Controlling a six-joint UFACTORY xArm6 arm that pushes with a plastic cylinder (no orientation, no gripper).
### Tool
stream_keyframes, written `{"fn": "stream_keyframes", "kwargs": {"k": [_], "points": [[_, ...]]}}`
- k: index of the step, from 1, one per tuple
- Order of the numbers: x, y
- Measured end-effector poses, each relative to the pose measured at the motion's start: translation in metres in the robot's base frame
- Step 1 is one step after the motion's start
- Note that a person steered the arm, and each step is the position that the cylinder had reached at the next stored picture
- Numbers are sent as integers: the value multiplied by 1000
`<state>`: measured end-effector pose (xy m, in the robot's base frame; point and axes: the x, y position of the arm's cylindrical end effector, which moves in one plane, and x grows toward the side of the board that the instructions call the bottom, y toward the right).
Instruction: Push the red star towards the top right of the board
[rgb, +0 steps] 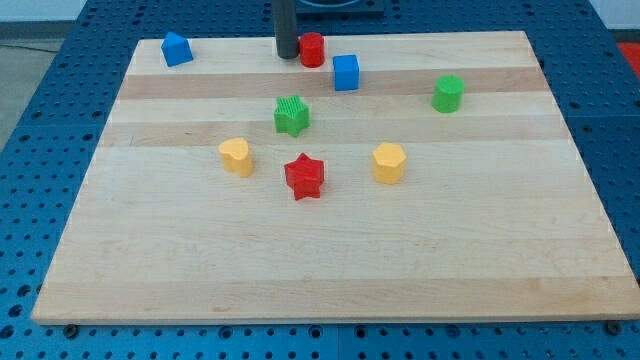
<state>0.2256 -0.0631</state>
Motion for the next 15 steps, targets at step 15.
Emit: {"fn": "stream_keyframes", "kwargs": {"k": [15], "points": [[171, 86]]}}
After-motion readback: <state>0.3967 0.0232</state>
